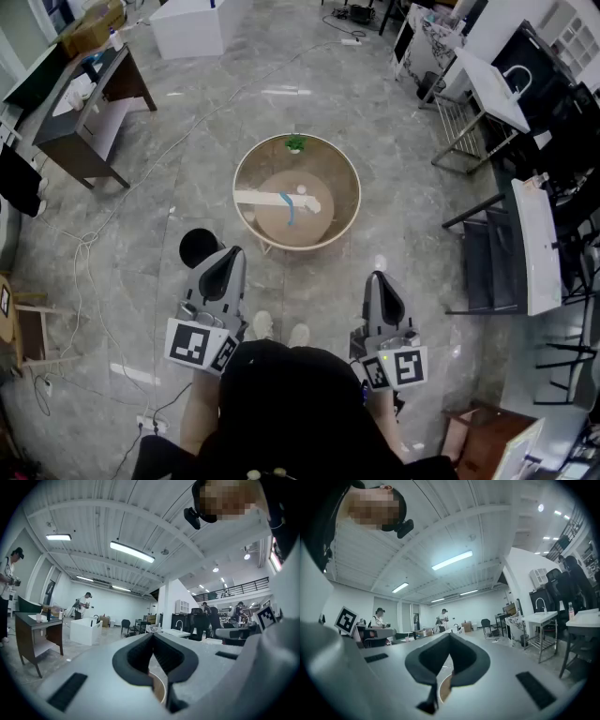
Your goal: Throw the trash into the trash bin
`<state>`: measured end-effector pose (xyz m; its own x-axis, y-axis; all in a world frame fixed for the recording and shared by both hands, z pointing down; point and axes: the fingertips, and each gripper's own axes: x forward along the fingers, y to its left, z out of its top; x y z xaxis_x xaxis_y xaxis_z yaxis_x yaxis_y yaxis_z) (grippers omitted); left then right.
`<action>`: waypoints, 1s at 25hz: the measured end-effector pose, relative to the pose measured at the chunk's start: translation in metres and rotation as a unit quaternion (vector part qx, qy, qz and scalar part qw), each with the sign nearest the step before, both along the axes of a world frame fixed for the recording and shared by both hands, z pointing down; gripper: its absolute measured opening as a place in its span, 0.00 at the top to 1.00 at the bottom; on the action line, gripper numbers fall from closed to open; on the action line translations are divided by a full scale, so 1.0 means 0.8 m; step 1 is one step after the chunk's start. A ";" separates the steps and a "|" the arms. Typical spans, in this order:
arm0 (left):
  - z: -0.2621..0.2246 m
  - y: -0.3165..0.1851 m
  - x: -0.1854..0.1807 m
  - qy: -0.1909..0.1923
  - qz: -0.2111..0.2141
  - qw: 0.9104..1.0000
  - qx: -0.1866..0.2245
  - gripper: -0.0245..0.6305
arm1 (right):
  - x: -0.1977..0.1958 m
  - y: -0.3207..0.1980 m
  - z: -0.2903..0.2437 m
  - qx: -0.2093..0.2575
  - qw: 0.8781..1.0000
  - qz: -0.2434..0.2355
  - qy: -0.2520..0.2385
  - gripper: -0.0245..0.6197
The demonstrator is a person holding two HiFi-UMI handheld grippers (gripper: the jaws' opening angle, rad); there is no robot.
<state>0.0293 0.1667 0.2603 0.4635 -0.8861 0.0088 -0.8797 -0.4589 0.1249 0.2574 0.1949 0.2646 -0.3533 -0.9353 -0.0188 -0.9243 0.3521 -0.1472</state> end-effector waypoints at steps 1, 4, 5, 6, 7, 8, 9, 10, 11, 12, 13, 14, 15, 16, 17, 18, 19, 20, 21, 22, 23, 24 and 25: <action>0.000 -0.001 0.000 0.000 0.000 1.000 0.000 0.96 | 0.000 -0.001 0.000 0.000 1.000 0.000 0.000 0.96; 0.001 -0.002 -0.002 0.001 -0.002 1.000 -0.001 0.96 | -0.002 -0.002 0.000 -0.001 1.000 0.000 -0.001 0.96; 0.000 -0.002 -0.003 0.000 -0.002 1.000 -0.001 0.96 | -0.002 -0.002 -0.001 -0.001 1.000 -0.001 -0.001 0.96; 0.001 -0.002 -0.004 0.000 -0.003 1.000 -0.002 0.96 | -0.003 -0.001 -0.001 -0.001 1.000 -0.001 -0.001 0.96; 0.001 -0.001 -0.004 0.000 -0.003 1.000 -0.002 0.96 | -0.003 -0.001 -0.001 -0.001 1.000 -0.001 -0.001 0.96; 0.001 -0.001 -0.005 0.000 -0.003 1.000 -0.002 0.96 | -0.004 -0.001 -0.001 -0.001 1.000 -0.001 -0.001 0.96; 0.001 -0.001 -0.006 0.000 -0.004 1.000 -0.003 0.96 | -0.005 -0.001 -0.001 0.000 1.000 -0.002 -0.001 0.96; 0.002 -0.002 -0.007 0.000 -0.004 1.000 -0.004 0.96 | -0.006 -0.002 -0.001 -0.001 1.000 -0.001 -0.002 0.96; 0.002 -0.002 -0.008 0.000 -0.004 1.000 -0.004 0.96 | -0.007 -0.003 -0.001 -0.001 1.000 -0.001 -0.002 0.96; 0.003 -0.003 -0.009 0.000 -0.004 1.000 -0.005 0.96 | -0.008 -0.003 -0.001 -0.001 1.000 -0.001 -0.002 0.96; 0.003 -0.003 -0.011 0.000 -0.004 1.000 -0.006 0.96 | -0.010 -0.004 -0.001 -0.002 1.000 -0.001 -0.002 0.96; 0.003 -0.004 -0.012 0.000 -0.004 1.000 -0.006 0.96 | -0.011 -0.004 -0.001 -0.002 1.000 -0.001 -0.002 0.96; 0.004 -0.004 -0.013 0.000 -0.004 1.000 -0.007 0.96 | -0.012 -0.004 -0.001 -0.002 1.000 -0.001 -0.003 0.96; 0.004 -0.005 -0.015 0.001 -0.004 1.000 -0.007 0.96 | -0.013 -0.004 0.000 -0.002 1.000 0.000 -0.002 0.96; 0.005 -0.007 -0.016 0.001 -0.004 1.000 -0.007 0.96 | -0.014 -0.005 0.001 -0.003 1.000 0.000 -0.002 0.96; 0.007 -0.008 -0.017 0.001 -0.003 1.000 -0.008 0.96 | -0.015 -0.005 0.003 -0.004 1.000 0.001 -0.001 0.96; 0.009 -0.009 -0.019 0.001 -0.002 1.000 -0.009 0.96 | -0.017 -0.006 0.005 -0.006 1.000 0.002 0.000 0.96; 0.010 -0.011 -0.021 0.002 -0.001 1.000 -0.010 0.96 | -0.018 -0.007 0.007 -0.007 1.000 0.003 0.001 0.96; 0.012 -0.012 -0.022 0.002 0.000 1.000 -0.010 0.96 | -0.019 -0.007 0.008 -0.008 1.000 0.004 0.002 0.96; 0.012 -0.013 -0.024 0.003 0.001 1.000 -0.011 0.96 | -0.020 -0.008 0.008 -0.009 1.000 0.006 0.001 0.96; 0.013 -0.015 -0.026 0.003 0.002 1.000 -0.012 0.96 | -0.022 -0.010 0.008 -0.011 1.000 0.007 -0.002 0.96; 0.013 -0.016 -0.028 0.003 0.003 1.000 -0.013 0.96 | -0.023 -0.011 0.008 -0.012 1.000 0.009 -0.006 0.96; 0.013 -0.018 -0.031 0.004 0.004 1.000 -0.013 0.96 | -0.025 -0.013 0.008 -0.014 1.000 0.010 -0.011 0.96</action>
